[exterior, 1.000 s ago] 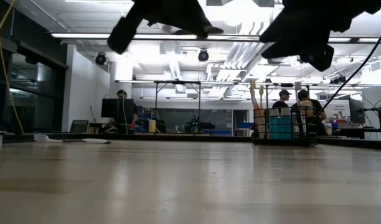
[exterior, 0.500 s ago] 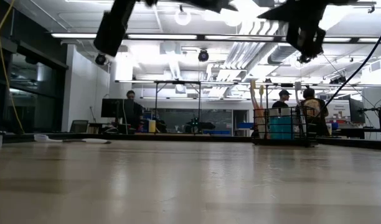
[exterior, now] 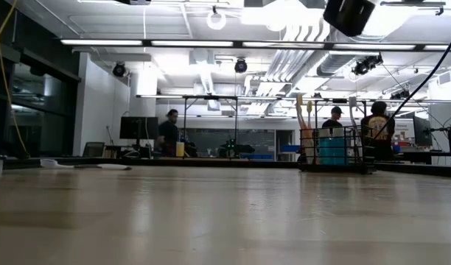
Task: Pick & Place toothbrushing station
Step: Put the top purple toothbrush into the right of the black mesh organizer
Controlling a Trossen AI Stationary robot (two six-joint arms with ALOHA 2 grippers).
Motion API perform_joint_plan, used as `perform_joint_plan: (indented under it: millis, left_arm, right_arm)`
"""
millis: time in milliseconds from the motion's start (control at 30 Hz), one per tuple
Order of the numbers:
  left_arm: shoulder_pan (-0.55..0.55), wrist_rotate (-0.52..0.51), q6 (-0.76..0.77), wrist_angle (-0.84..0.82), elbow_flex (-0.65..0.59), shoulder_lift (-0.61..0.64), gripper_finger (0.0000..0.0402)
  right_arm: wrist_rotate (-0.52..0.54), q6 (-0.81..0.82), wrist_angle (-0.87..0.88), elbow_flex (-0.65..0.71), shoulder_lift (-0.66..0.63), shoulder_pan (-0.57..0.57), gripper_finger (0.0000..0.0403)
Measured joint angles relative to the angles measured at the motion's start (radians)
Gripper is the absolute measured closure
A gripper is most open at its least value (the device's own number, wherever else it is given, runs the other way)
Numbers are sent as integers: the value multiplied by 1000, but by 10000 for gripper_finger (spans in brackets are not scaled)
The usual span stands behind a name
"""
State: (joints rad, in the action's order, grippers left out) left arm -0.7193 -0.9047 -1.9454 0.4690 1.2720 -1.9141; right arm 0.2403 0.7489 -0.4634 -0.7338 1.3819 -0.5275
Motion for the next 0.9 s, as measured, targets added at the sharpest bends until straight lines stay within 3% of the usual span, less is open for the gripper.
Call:
perform_joint_plan:
  millis: [567,900]
  left_arm:
    - [1,247,23,11,0,0,394]
    - [8,347,12,45,0,0,394]
  right_arm:
    - [-211,42,-66,0,0,66,283]
    - [-220,62,-72,0,0,65,283]
